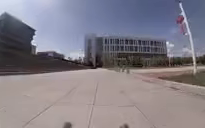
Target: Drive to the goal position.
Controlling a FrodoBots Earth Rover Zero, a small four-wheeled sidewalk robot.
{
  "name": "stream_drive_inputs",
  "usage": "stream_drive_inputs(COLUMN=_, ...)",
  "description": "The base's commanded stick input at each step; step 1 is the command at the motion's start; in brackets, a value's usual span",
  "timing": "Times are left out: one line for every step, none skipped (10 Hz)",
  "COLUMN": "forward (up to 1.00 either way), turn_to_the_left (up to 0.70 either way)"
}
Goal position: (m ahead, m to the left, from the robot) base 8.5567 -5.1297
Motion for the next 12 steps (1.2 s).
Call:
stream_drive_inputs(forward=1.0, turn_to_the_left=-0.16)
stream_drive_inputs(forward=1.0, turn_to_the_left=-0.16)
stream_drive_inputs(forward=1.0, turn_to_the_left=-0.15)
stream_drive_inputs(forward=1.0, turn_to_the_left=-0.15)
stream_drive_inputs(forward=1.0, turn_to_the_left=-0.14)
stream_drive_inputs(forward=1.0, turn_to_the_left=-0.13)
stream_drive_inputs(forward=1.0, turn_to_the_left=-0.13)
stream_drive_inputs(forward=1.0, turn_to_the_left=-0.13)
stream_drive_inputs(forward=1.0, turn_to_the_left=-0.13)
stream_drive_inputs(forward=1.0, turn_to_the_left=-0.13)
stream_drive_inputs(forward=1.0, turn_to_the_left=-0.13)
stream_drive_inputs(forward=1.0, turn_to_the_left=-0.13)
